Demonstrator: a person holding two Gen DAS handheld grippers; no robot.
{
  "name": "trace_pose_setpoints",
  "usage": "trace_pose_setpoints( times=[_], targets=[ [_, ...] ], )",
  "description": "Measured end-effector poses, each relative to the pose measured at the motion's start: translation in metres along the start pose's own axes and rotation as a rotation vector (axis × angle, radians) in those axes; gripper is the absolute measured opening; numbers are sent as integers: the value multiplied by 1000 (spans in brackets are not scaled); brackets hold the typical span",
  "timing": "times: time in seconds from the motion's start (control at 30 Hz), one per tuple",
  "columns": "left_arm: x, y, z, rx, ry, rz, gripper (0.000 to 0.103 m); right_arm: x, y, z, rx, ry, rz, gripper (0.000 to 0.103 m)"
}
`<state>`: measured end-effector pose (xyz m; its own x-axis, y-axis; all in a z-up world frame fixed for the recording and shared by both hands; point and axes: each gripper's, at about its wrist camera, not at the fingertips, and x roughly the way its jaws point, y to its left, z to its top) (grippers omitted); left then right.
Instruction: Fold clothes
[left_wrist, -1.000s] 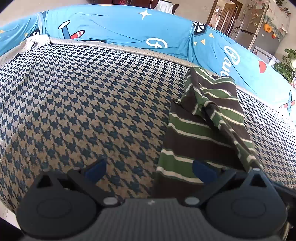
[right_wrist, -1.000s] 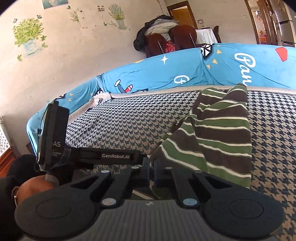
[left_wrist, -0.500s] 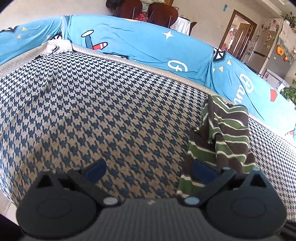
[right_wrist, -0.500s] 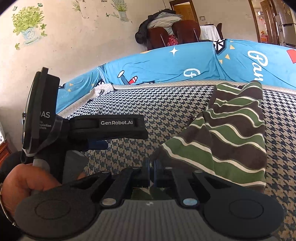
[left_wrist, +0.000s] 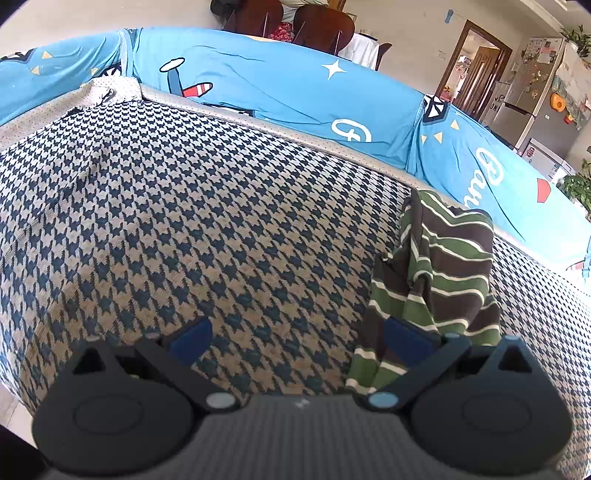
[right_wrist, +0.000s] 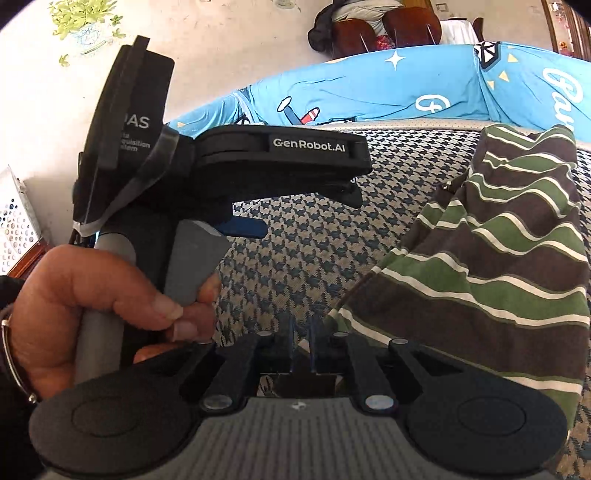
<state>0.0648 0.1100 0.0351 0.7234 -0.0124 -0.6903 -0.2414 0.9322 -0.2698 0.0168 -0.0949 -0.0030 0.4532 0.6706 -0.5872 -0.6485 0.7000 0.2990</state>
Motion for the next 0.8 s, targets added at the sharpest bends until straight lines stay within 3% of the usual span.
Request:
trace_pose_setpoints(
  times=[0.23, 0.5, 0.8],
  targets=[
    [0, -8, -8, 46, 9, -17, 103, -36, -29, -15, 90, -65, -124, 19],
    [0, -18, -22, 104, 34, -43, 103, -43, -60, -35, 169, -57, -229, 21],
    [6, -27, -37, 157, 64, -37, 103, -45, -66, -45, 186, -48, -233, 27]
  ],
)
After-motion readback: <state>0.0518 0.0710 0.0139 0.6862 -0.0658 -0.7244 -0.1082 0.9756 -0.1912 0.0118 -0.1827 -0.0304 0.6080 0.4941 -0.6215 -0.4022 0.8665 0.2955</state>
